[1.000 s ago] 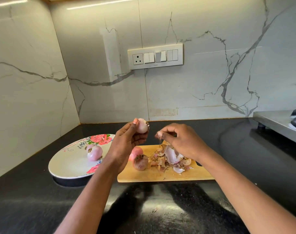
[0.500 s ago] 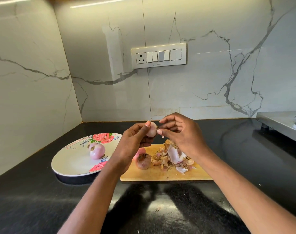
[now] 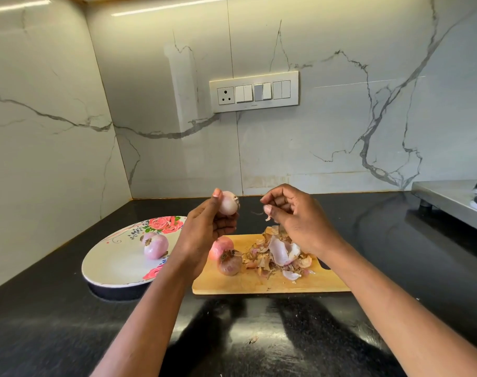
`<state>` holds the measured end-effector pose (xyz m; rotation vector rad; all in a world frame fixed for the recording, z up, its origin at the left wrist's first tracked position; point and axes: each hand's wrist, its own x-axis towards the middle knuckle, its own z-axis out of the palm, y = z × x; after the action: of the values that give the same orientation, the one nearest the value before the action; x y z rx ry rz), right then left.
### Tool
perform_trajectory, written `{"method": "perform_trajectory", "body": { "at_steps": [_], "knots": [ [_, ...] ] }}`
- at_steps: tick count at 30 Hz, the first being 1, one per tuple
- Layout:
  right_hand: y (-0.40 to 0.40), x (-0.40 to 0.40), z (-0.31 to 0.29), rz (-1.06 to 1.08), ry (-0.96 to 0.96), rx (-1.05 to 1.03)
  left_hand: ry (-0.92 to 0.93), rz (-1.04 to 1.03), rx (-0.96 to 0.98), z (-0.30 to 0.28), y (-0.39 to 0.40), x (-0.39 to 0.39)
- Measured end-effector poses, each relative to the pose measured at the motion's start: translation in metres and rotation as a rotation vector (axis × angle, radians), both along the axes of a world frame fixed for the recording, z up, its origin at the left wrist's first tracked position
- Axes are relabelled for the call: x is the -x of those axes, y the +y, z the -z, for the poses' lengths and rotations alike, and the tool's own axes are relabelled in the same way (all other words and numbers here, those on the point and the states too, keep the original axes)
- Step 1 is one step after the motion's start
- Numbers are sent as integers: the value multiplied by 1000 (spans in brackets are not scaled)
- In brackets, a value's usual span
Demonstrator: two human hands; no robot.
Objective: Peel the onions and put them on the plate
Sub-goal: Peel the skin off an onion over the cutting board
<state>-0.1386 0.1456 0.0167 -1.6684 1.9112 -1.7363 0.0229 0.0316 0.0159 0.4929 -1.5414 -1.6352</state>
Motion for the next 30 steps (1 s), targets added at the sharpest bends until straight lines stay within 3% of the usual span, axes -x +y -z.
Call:
{"method": "perform_trajectory", "body": {
  "at_steps": [4, 10, 21, 30],
  "knots": [
    [0, -5, 5, 6, 182, -138, -35, 2, 38, 1, 3, 0],
    [0, -5, 6, 46, 252, -147, -46, 28, 58, 0, 4, 1],
    [2, -4, 3, 56, 191, -102, -50, 36, 89, 0, 4, 0],
    [3, -3, 4, 32, 202, -201, -78, 17, 113, 0, 4, 0]
  ]
}}
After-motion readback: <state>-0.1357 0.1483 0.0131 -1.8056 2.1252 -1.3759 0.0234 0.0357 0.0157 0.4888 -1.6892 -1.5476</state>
